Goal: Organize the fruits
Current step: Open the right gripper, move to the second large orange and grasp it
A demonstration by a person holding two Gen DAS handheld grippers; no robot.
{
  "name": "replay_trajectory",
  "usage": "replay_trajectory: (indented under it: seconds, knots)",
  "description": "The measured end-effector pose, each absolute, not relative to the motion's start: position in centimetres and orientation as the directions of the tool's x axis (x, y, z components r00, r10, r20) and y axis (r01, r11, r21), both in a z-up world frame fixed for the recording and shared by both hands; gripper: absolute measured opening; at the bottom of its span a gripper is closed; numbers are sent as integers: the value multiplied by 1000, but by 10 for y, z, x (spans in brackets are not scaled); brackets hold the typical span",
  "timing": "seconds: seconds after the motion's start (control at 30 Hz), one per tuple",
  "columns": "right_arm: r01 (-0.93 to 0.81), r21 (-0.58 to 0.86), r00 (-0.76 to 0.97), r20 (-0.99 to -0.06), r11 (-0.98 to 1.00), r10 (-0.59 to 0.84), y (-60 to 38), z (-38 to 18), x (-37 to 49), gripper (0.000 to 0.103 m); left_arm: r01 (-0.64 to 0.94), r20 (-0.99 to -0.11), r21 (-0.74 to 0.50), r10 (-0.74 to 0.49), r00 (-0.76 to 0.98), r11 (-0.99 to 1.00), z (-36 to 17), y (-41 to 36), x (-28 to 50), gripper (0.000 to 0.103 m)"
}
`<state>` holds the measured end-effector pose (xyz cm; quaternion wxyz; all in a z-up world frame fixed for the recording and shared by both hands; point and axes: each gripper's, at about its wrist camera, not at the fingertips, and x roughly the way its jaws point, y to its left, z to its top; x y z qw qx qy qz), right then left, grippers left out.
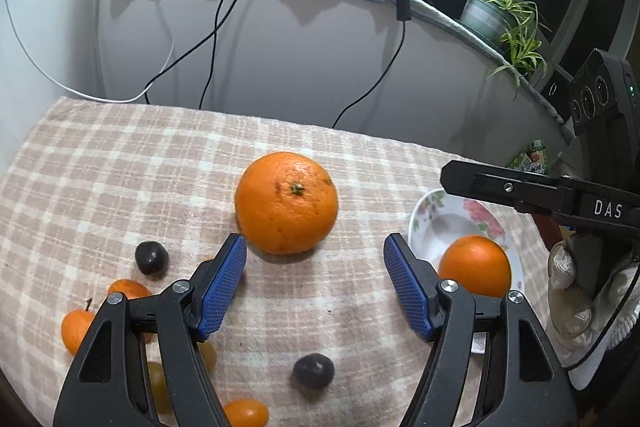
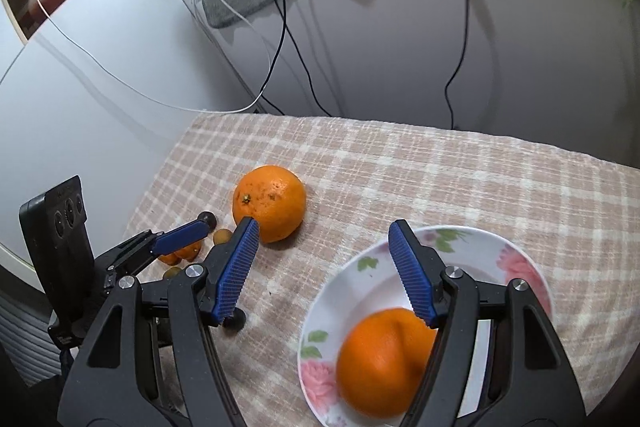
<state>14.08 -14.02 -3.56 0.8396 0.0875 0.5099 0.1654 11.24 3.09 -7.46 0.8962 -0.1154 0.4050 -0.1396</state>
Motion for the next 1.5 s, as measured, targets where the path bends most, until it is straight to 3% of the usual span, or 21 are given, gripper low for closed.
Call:
replay_trajectory:
  seconds: [1.5]
  knots:
    - [-205,414,148,-883,887,446,-63,-105,215,70,90,-726,-426,-399,561,900,-111,41,159,71]
